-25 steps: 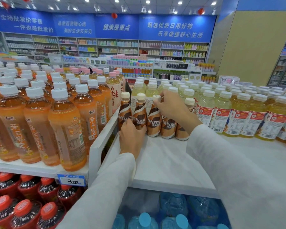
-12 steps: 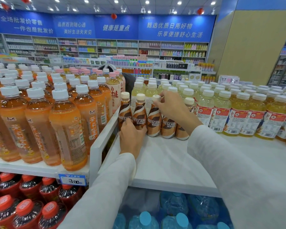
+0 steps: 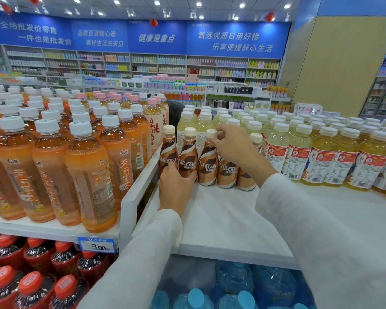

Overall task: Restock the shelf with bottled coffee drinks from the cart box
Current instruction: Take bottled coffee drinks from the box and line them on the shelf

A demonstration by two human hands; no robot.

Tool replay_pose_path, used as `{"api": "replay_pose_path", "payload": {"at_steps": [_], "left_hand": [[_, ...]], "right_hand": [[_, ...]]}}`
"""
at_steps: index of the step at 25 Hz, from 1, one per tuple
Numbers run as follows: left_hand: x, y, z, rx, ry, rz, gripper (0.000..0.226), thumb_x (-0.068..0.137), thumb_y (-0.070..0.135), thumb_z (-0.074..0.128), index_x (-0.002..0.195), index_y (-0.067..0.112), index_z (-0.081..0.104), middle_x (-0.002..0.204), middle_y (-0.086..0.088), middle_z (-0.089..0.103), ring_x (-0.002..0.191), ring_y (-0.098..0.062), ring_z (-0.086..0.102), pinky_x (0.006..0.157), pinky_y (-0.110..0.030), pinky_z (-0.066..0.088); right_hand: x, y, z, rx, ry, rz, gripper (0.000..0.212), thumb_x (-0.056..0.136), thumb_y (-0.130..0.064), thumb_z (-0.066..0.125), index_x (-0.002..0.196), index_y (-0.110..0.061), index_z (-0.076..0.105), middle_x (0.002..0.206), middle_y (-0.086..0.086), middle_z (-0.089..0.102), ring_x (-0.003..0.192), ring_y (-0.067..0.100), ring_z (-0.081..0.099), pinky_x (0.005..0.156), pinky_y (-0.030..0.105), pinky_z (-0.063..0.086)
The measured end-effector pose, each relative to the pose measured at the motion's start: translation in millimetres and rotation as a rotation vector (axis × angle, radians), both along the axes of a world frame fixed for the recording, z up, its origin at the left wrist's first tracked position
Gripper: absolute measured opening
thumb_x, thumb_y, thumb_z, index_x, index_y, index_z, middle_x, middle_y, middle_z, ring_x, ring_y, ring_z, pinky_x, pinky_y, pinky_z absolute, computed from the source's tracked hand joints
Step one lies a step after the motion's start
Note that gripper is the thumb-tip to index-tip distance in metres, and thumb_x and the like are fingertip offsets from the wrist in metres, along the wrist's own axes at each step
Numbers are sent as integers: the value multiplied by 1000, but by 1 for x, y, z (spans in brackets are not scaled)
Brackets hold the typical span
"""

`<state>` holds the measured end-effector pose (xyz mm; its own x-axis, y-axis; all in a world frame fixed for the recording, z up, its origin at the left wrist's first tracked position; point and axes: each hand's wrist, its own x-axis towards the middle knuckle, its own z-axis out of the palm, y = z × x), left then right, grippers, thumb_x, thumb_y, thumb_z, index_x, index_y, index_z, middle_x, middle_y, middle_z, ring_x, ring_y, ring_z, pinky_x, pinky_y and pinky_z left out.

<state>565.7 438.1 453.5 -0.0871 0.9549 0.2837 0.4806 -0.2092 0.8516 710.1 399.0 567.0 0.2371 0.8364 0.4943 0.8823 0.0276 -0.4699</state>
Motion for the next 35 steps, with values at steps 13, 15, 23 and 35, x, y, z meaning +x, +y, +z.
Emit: {"api": "replay_pose_path", "payload": {"at_steps": [13,15,23,35], "left_hand": [[-22,17,31,154,-97,-60,56,102,18,56,153,20,34,162,4,27,150,-20,25,117,-32,20],[-21,18,40,113,-127,-45,53,101,18,57,150,19,39,160,2,31,148,-21,29,118,-36,24],[-26,32,30,92,-128,-69,49,100,19,58,147,22,43,152,2,46,143,-23,39,118,-49,32],[-25,28,30,86,-106,-44,54,100,22,57,151,21,37,156,0,41,146,-24,35,119,-48,30]], "right_hand": [[65,-69,-92,-56,560,-159,84,80,-29,84,148,-16,36,139,-1,51,124,23,53,100,40,46],[70,-60,-100,-86,567,-113,83,79,-34,85,147,-21,39,140,-4,54,127,22,54,107,46,45],[73,-55,-106,-46,559,-58,66,86,-24,79,142,-18,44,121,-9,55,113,14,53,98,33,42],[61,-56,-105,3,519,-176,72,84,-28,81,143,-15,44,136,4,60,122,24,58,100,36,45]]}}
